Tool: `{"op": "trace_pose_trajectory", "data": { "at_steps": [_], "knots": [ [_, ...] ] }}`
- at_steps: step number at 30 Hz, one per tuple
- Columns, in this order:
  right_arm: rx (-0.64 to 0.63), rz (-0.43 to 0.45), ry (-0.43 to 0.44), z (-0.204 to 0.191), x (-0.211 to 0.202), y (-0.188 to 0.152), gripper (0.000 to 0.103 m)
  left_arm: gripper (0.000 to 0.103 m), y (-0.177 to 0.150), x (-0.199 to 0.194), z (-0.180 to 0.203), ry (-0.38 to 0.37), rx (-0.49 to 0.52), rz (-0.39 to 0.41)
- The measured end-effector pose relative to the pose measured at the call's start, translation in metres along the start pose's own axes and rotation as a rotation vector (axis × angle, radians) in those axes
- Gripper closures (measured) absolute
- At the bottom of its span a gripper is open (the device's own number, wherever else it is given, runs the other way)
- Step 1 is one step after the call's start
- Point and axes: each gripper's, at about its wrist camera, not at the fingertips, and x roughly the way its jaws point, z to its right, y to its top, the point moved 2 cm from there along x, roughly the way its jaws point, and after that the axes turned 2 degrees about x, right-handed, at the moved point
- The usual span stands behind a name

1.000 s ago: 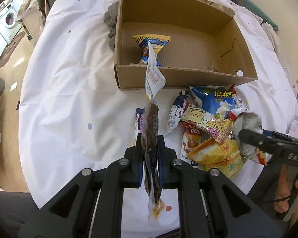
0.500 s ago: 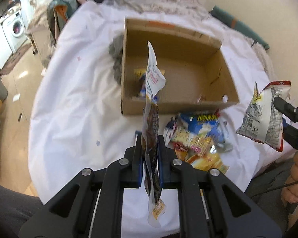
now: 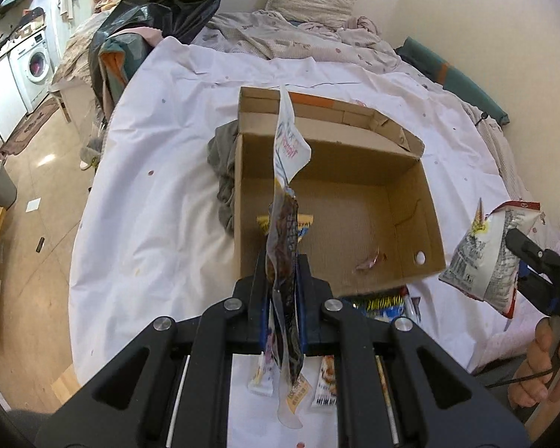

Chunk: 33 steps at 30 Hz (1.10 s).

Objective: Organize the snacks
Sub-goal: 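Carry both packets over the box and open both tools to drop them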

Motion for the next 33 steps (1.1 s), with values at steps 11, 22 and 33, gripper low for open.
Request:
{"op": "trace_pose_trajectory", "data": {
  "at_steps": [11, 22, 33],
  "knots": [
    [-0.062, -0.058, -0.105, 0.004, 0.054, 0.025, 0.063, 0.094, 0.043, 0.046, 0.024, 0.035, 0.083, 0.009],
    [-0.075, -0.088, -0.233, 0.018, 0.085, 0.023, 0.063, 0.094, 0.044, 0.103, 0.026, 0.055, 0.100, -0.043],
    [-0.060, -0.098, -0.339, 0.031, 0.093, 0.022, 0.061, 0.092, 0.035, 0.122, 0.021, 0.075, 0.079, -0.092]
  ]
}}
